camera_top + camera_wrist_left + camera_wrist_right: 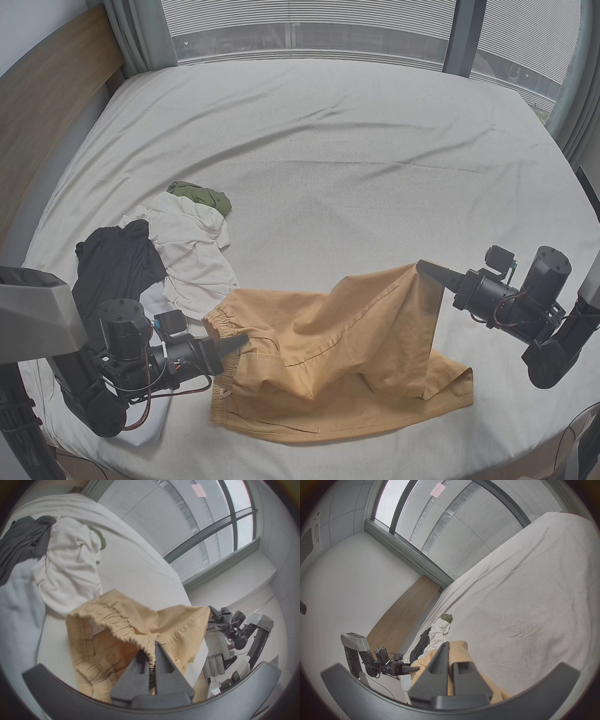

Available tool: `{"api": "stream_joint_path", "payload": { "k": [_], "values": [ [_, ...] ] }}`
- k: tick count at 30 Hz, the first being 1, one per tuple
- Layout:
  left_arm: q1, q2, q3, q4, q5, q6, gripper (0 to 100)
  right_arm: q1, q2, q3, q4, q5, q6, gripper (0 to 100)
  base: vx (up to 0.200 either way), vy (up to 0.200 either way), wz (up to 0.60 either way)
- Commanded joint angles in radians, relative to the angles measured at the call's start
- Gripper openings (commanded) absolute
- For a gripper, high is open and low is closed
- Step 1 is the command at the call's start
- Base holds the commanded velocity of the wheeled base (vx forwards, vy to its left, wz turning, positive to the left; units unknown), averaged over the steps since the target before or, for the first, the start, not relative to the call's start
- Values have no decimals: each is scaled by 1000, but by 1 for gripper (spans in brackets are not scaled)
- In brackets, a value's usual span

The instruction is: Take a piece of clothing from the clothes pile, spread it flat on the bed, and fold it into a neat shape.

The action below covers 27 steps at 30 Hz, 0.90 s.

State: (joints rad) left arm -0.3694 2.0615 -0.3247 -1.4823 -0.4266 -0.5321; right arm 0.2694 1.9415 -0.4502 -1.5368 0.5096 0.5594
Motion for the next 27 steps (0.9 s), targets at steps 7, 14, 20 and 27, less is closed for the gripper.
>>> {"api": "stream_joint_path", "payload": {
  "k": [7, 14, 20, 27],
  "values": [
    [-52, -11, -8, -72, 5, -17, 0, -56, -33, -19, 0, 30, 5, 0, 0, 0, 0],
    [-52, -6, -37, -73, 5, -12, 0, -85, -53, -21, 0, 50, 36, 0, 0, 0, 0],
    [-48, -34, -66, -75, 6, -12, 0, -131, -78, -30, 1, 83, 40, 0, 0, 0, 0],
    [-45, -47, -91, -75, 6, -14, 0, -173, -93, -42, 3, 90, 62, 0, 0, 0, 0]
  ]
}}
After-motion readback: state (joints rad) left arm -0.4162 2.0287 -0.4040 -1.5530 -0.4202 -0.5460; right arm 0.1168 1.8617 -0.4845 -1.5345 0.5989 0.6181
